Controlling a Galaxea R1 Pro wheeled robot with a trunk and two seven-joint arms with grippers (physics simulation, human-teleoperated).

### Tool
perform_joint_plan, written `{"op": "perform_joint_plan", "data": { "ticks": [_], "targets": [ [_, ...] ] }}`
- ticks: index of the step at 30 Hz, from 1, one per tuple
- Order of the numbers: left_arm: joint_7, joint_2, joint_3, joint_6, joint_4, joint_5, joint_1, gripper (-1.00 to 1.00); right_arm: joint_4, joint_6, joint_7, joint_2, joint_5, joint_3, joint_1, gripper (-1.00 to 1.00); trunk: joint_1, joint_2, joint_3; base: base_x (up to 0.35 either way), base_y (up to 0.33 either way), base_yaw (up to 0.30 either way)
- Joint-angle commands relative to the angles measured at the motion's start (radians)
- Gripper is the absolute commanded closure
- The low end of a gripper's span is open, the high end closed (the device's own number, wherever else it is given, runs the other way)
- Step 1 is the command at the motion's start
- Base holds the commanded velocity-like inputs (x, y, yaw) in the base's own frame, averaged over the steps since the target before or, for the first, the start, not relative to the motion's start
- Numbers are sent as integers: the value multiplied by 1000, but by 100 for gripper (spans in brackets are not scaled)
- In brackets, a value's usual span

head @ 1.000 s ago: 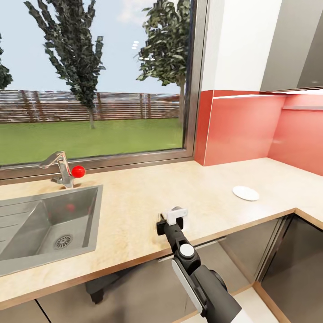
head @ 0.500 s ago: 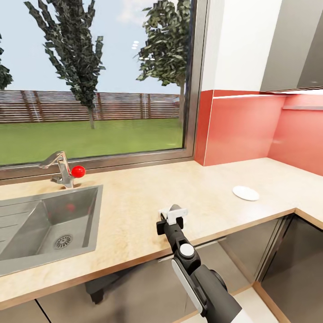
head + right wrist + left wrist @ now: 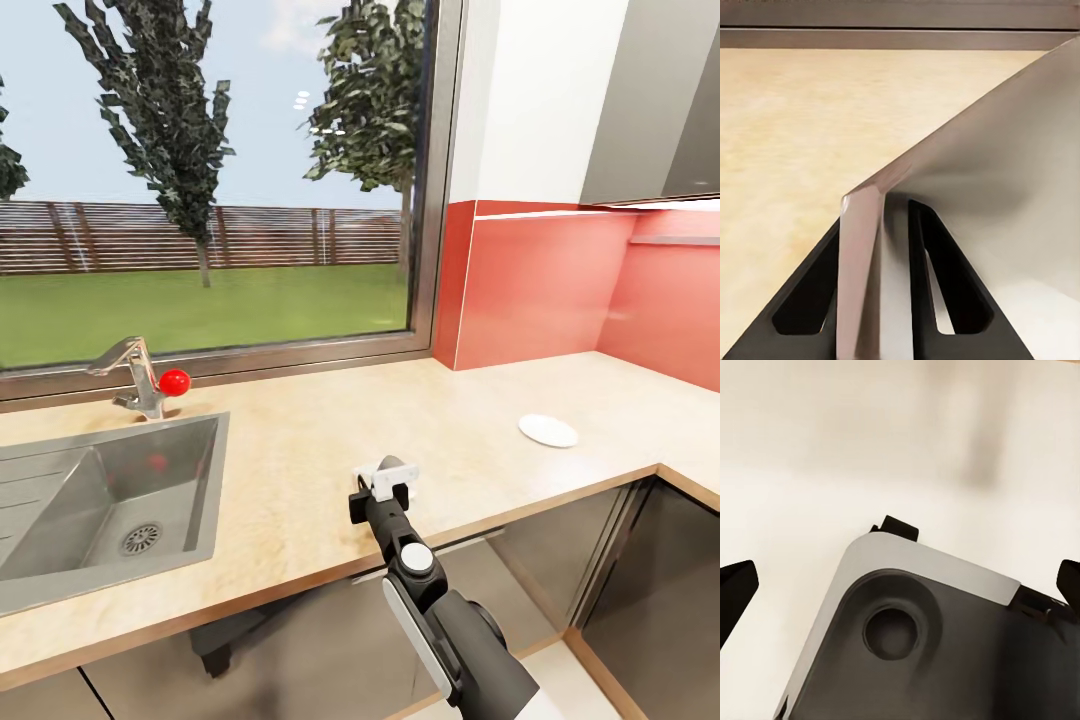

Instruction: Set up a coffee station on the kitchen countertop: keep the coffee maker on the countertop, move the bottle of coffee from the kitchen shelf to the counter next to the coffee maker, place a paper coffee filter on top of the coffee maker, put the saucer next to the coffee maker with the coffee cup on the saucer, and place the electric kettle next to the coffee maker.

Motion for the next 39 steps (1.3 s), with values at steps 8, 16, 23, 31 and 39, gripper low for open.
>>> {"op": "perform_joint_plan", "data": {
  "ticks": [8,16,23,31,39],
  "targets": [
    [0,-1,1,-1,-2,7,1,-100,-1,3,-9,0,-12,3,-1,100,-23,41,18,0,0,0],
    [0,-1,0,-1,-2,7,0,-100,-2,2,-9,0,-12,3,-1,100,-54,97,43,0,0,0],
    [0,-1,0,-1,-2,7,1,-100,-24,3,-10,0,-12,5,-1,100,-80,146,65,0,0,0],
    [0,-1,0,-1,-2,7,1,-100,-93,9,-12,-1,-12,10,0,100,-80,146,65,0,0,0],
    [0,-1,2,-1,-2,7,1,-100,-116,11,-13,-1,-12,12,0,100,-80,146,65,0,0,0]
  ]
}}
